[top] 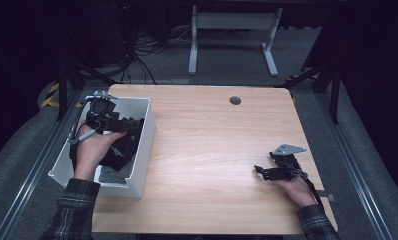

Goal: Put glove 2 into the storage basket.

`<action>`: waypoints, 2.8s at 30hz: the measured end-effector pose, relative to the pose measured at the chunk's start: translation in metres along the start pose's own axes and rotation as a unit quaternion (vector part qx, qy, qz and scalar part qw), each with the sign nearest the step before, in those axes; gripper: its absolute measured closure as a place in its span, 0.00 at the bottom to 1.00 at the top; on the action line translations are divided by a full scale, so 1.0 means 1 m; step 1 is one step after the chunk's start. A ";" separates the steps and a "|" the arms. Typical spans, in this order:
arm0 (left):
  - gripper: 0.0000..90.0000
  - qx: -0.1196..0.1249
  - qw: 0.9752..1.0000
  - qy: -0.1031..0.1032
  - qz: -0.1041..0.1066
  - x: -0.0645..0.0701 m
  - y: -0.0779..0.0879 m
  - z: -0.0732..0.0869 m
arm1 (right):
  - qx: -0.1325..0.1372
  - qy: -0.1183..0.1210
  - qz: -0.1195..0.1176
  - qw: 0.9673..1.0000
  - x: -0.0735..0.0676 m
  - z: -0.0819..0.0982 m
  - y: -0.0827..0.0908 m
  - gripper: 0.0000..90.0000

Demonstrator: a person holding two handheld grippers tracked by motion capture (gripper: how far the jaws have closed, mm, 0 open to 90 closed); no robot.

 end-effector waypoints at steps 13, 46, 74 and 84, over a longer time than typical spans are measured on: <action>0.21 0.027 0.997 -0.044 0.065 0.058 -0.015 -0.017 | 0.000 0.000 0.000 1.000 0.000 0.000 0.000 0.17; 0.19 0.019 0.986 -0.118 0.118 0.159 -0.098 0.026 | -0.001 0.006 -0.009 1.000 -0.001 -0.001 -0.002 0.16; 0.16 -0.017 0.982 -0.156 0.104 0.166 -0.163 0.095 | -0.002 0.007 -0.010 1.000 -0.001 -0.001 -0.002 0.16; 0.06 -0.020 0.977 -0.194 0.091 0.168 -0.175 0.105 | -0.001 0.008 -0.011 1.000 -0.002 -0.001 -0.002 0.16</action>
Point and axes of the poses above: each handheld gripper's, and its own axes: y roughly backward along the jaws, z roughly out of its underside, x roughly to its right, the point moved 4 cm from there along -y, roughly forward along the jaws, and after that the axes turned 1 degree about x, right-handed, at the moved point
